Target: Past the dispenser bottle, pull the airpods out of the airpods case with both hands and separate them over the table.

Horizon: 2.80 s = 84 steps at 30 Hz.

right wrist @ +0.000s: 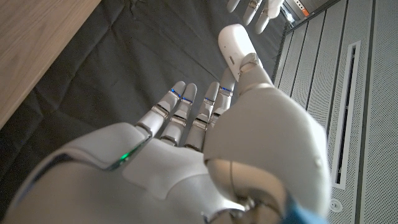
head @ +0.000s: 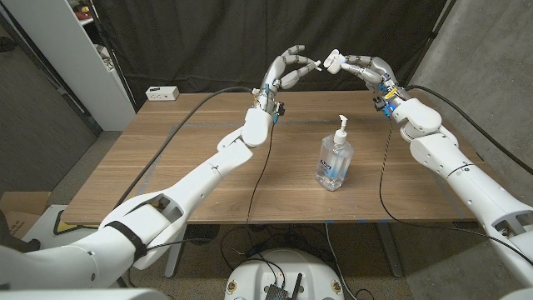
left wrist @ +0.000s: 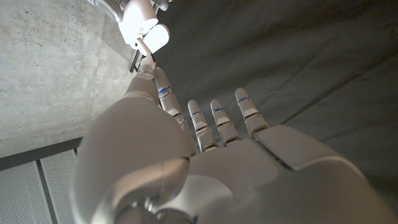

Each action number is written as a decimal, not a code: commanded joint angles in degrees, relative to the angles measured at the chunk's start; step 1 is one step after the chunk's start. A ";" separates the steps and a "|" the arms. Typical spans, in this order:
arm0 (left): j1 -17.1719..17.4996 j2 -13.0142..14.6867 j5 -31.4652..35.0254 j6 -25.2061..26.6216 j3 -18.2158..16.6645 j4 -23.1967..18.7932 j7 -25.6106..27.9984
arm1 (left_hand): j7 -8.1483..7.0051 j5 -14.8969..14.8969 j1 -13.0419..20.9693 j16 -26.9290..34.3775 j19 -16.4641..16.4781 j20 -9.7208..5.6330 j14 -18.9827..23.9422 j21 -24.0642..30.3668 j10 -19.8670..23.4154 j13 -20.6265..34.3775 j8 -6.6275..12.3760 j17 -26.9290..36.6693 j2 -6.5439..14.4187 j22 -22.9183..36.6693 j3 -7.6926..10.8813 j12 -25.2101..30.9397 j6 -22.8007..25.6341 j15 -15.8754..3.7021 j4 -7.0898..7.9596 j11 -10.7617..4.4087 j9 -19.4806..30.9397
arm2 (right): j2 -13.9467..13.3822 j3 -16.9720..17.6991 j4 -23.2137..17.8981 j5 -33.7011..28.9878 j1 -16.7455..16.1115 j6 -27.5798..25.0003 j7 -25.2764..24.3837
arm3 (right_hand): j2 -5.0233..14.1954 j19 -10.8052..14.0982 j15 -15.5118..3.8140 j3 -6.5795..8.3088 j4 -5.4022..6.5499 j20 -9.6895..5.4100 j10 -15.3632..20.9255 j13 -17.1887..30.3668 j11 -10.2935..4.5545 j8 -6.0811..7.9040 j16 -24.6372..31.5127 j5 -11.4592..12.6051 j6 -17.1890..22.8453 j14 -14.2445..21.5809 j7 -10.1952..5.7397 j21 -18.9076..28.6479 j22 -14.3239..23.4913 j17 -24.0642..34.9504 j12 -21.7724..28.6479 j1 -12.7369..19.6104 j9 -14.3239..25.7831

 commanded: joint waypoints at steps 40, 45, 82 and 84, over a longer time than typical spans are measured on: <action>-9.49 20.49 -0.91 57.47 15.39 -21.20 -38.02 | 0.15 -0.35 2.74 -2.79 -22.68 1.10 -30.55 -12.10 -23.09 -9.40 -1.23 -5.86 1.53 -0.78 -1.95 -3.74 0.99 7.32 -0.29 5.35 3.02 | -0.73 1.08 0.98 0.83 -0.13 1.56 0.87 | 0.62 -0.18 -8.09 0.28 0.06 0.79 -0.42 0.25 0.13 -0.12 -0.48 0.10 1.85 0.10 -1.99 -0.39 0.03 0.75 -0.40 0.05 11.38; -9.64 20.56 0.11 58.87 16.28 -21.00 -38.56 | 0.30 -0.33 2.69 -2.61 -23.13 1.11 -30.48 -12.07 -23.13 -9.74 -1.21 -5.87 1.53 -0.77 -2.02 -3.56 1.09 7.23 -0.22 5.13 3.02 | -0.55 0.83 1.25 0.96 0.18 1.48 1.35 | 0.61 -0.18 -7.99 0.33 0.01 0.82 -0.38 0.20 0.20 -0.11 -0.57 0.10 1.98 0.17 -2.08 -0.40 0.03 0.68 -0.44 0.09 11.36; 3.74 14.51 -8.24 20.56 -1.39 -18.26 -14.72 | -5.04 1.73 -2.80 -0.65 -15.04 0.90 -18.22 -9.38 -16.02 -13.26 -5.89 -5.43 -1.87 -0.46 -8.07 0.16 -21.11 6.30 2.58 6.19 -0.71 | -0.18 -0.08 3.62 0.61 2.00 1.11 2.70 | 0.60 -0.17 -8.09 0.35 -0.04 0.79 -0.42 0.24 0.05 -0.29 -0.66 0.11 2.01 0.11 -2.00 -0.53 0.04 1.02 -0.63 0.04 11.40; 3.35 13.87 -6.36 19.83 -0.90 -17.59 -13.39 | -4.96 1.81 -2.79 -0.66 -14.81 0.89 -18.05 -9.35 -15.82 -13.23 -5.85 -5.41 -1.91 -0.45 -8.15 0.23 -21.12 6.30 2.56 6.14 -0.77 | -0.10 -0.03 3.67 0.67 1.90 1.12 2.53 | 0.61 -0.16 -8.02 0.39 -0.07 0.82 -0.36 0.26 0.07 -0.31 -0.71 0.12 2.03 0.11 -2.10 -0.53 0.04 0.99 -0.60 0.09 11.37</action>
